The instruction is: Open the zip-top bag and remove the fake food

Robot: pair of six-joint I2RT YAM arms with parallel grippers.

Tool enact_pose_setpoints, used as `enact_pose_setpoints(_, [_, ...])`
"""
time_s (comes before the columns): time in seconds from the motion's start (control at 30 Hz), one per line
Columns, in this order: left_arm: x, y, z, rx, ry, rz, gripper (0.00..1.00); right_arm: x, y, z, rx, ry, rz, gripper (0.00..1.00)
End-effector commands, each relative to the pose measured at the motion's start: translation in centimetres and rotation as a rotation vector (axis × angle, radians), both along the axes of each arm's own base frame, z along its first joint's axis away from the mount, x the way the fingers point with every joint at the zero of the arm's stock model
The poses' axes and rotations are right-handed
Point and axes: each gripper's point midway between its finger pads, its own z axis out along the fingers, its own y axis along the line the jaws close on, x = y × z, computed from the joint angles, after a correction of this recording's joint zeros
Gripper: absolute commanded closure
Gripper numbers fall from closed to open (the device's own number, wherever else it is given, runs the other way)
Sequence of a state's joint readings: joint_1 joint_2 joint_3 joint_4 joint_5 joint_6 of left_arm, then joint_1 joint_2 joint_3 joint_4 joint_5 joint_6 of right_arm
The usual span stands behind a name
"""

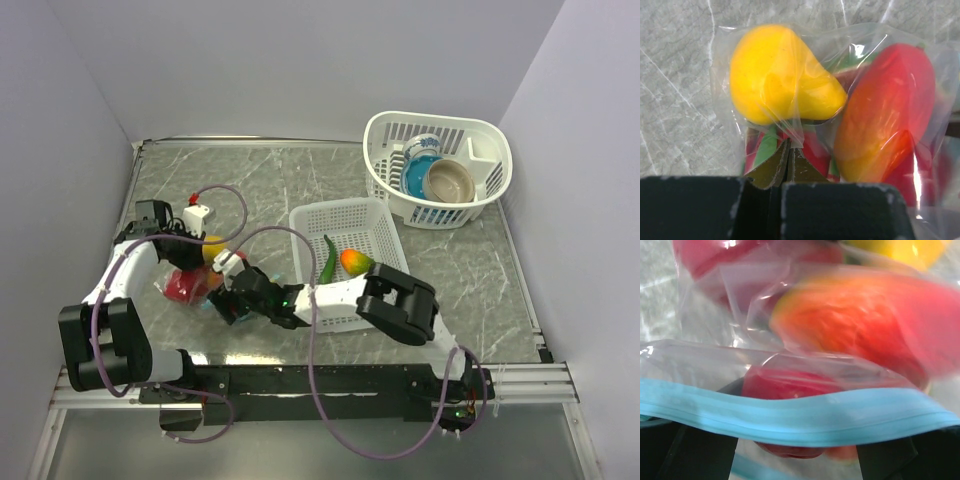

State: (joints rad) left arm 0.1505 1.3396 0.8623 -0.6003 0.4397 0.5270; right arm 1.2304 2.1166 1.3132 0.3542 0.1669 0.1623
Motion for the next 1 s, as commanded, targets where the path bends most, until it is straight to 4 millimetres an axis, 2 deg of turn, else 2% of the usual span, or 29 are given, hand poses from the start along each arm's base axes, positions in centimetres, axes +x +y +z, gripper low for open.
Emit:
enact_pose_setpoints(0.0, [-1.1,0.8,-2.0,0.042,0.084,0.045,0.99,0.7,-1.8,9.0,0.133,-0.091,-0.021,0.62])
enact_pose_setpoints(0.03, [-1.0,1.1,-2.2,0.053,0.085,0.049,0.99,0.6,-2.5,9.6,0.131,-0.101,-0.020,0.61])
enact_pose_setpoints(0.07, [-0.8,1.2,-2.5,0.061,0.090,0.050,0.99,0.4,-3.0,12.4,0.175,-0.119,-0.014,0.61])
enact_pose_setpoints(0.1, [-0.6,1.5,-2.7,0.069,0.091,0.055,0.99,0.3,-3.6,13.2,0.182,-0.125,-0.008,0.60])
enact_pose_setpoints(0.13, [-0.5,1.8,-2.9,0.084,0.094,0.061,0.99,0.0,-4.3,15.4,0.213,-0.137,0.000,0.58])
enact_pose_setpoints(0.27, [-0.2,2.0,-3.4,0.085,0.105,0.066,0.99,0.2,-6.9,18.4,0.229,-0.158,-0.023,0.56])
enact_pose_setpoints(0.3, [-0.1,2.0,-3.2,0.084,0.100,0.064,0.99,1.0,-8.4,18.1,0.210,-0.171,-0.083,0.56])
enact_pose_setpoints(0.33, [0.1,2.0,-2.9,0.083,0.090,0.067,0.99,1.4,-9.9,19.7,0.238,-0.187,-0.125,0.56])
enact_pose_setpoints(0.37, [0.3,1.9,-2.6,0.078,0.080,0.066,0.99,2.1,-11.1,19.9,0.242,-0.193,-0.167,0.56])
enact_pose_setpoints(0.4, [0.3,1.9,-2.4,0.074,0.080,0.064,0.99,2.6,-12.7,18.7,0.225,-0.177,-0.211,0.57])
enact_pose_setpoints(0.43, [0.4,1.8,-2.2,0.073,0.073,0.060,0.99,4.7,-15.5,19.5,0.237,-0.198,-0.322,0.58])
enact_pose_setpoints(0.47, [0.4,1.6,-2.1,0.065,0.074,0.058,0.99,5.7,-17.1,18.9,0.225,-0.194,-0.386,0.59])
enact_pose_setpoints(0.5, [0.4,1.6,-2.0,0.062,0.076,0.054,0.99,6.6,-18.8,17.6,0.211,-0.168,-0.464,0.60])
enact_pose_setpoints(0.53, [0.4,1.6,-1.9,0.061,0.073,0.056,0.99,8.8,-21.9,16.5,0.168,-0.166,-0.583,0.62])
enact_pose_setpoints(0.67, [0.4,1.2,-1.8,0.040,0.072,0.054,0.99,11.4,-26.2,12.6,0.057,-0.128,-0.733,0.62])
enact_pose_setpoints(0.7, [0.4,1.2,-1.8,0.037,0.070,0.054,0.99,11.7,-26.4,12.4,0.043,-0.131,-0.748,0.57])
enact_pose_setpoints(0.73, [0.4,1.2,-1.7,0.036,0.071,0.056,0.99,11.9,-26.5,11.3,0.004,-0.123,-0.750,0.50])
enact_pose_setpoints(0.77, [0.4,1.1,-1.7,0.034,0.069,0.053,0.99,12.2,-26.6,10.9,-0.014,-0.115,-0.753,0.41])
enact_pose_setpoints(0.8, [0.3,1.1,-1.6,0.033,0.068,0.052,0.99,12.6,-26.2,11.3,-0.012,-0.113,-0.756,0.22])
enact_pose_setpoints(0.83, [0.3,1.1,-1.6,0.035,0.068,0.053,0.99,12.7,-26.1,10.4,-0.043,-0.099,-0.755,0.15])
enact_pose_setpoints(0.9, [0.3,1.1,-1.4,0.038,0.063,0.047,0.99,13.3,-25.9,11.2,-0.038,-0.104,-0.777,0.06])
enact_pose_setpoints(0.97, [0.1,1.1,-1.3,0.043,0.065,0.043,0.99,13.6,-25.8,12.0,-0.029,-0.120,-0.792,0.03])
